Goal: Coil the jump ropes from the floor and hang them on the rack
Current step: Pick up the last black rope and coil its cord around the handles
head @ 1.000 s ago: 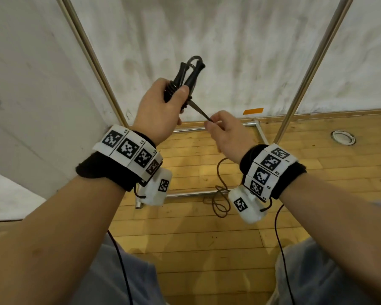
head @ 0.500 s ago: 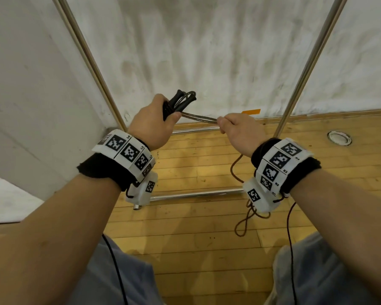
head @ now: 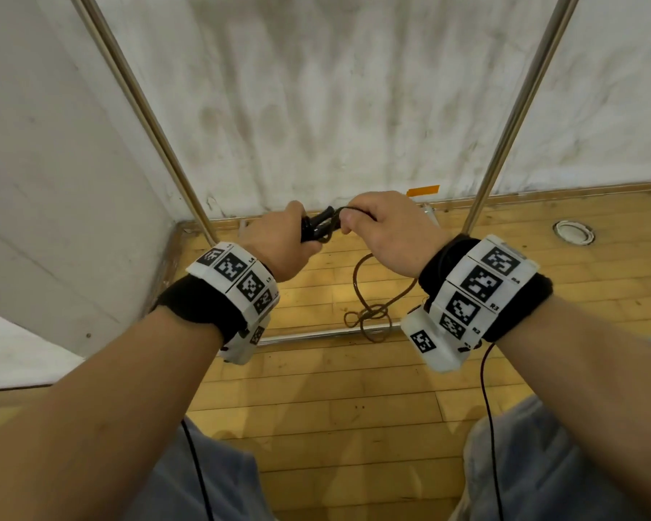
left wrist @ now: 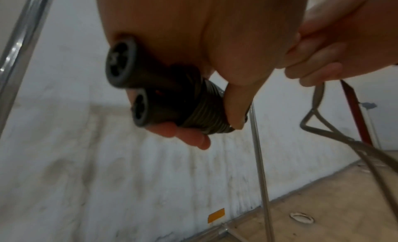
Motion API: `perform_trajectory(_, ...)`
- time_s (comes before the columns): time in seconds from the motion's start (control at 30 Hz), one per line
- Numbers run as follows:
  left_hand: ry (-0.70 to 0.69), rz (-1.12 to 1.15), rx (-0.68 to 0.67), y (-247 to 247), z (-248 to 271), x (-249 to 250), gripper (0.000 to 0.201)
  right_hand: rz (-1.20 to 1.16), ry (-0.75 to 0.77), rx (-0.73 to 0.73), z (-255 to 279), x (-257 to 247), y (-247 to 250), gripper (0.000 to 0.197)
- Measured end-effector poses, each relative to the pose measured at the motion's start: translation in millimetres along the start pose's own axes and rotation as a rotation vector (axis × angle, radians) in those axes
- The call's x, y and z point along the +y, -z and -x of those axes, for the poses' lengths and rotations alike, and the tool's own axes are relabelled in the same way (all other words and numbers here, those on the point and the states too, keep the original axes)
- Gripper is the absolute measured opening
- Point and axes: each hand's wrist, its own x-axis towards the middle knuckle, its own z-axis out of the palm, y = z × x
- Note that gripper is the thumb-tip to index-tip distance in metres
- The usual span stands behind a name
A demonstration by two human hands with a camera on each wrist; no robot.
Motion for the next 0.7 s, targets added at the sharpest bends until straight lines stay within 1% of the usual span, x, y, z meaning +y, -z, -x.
perform_trajectory(0.07,-0.067,-0.007,-0.051,-2,3,8,0.023,0.035,-0.013,0.085,-2,3,3,0.028)
perform_trajectory(0.13,-0.131,0.004,-0.070,-4,8,16,0.019,0.072,-0.031,0.164,-5,7,7,0.030)
perform_trajectory(0.17,-0.164,0.000,-0.057,-5,11,19,0.021,0.097,-0.037,0.189,-6,10,9,0.031)
perform_trajectory(0.23,-0.218,-0.026,-0.006,-6,17,25,0.032,0.143,-0.043,0.210,-8,14,12,0.031)
perform_trajectory(0.3,-0.244,-0.037,0.027,-5,22,32,0.046,0.172,-0.050,0.218,-9,15,12,0.031)
perform_trajectory(0.33,-0.250,-0.034,0.029,-5,24,34,0.049,0.180,-0.050,0.222,-9,16,12,0.032)
perform_trajectory(0.37,-0.253,-0.024,0.028,-6,25,36,0.048,0.187,-0.052,0.223,-9,17,11,0.033)
perform_trajectory(0.43,-0.271,0.000,0.037,-7,28,40,0.033,0.192,-0.069,0.216,-9,19,10,0.035)
perform_trajectory(0.53,-0.345,0.051,0.075,-7,33,42,0.021,0.124,-0.129,0.219,-12,24,11,0.040)
perform_trajectory(0.6,-0.402,0.098,0.097,-3,35,41,0.025,0.048,-0.171,0.196,-13,27,13,0.041)
perform_trajectory(0.7,-0.460,0.171,0.117,4,39,40,0.024,-0.076,-0.238,0.112,-14,31,15,0.040)
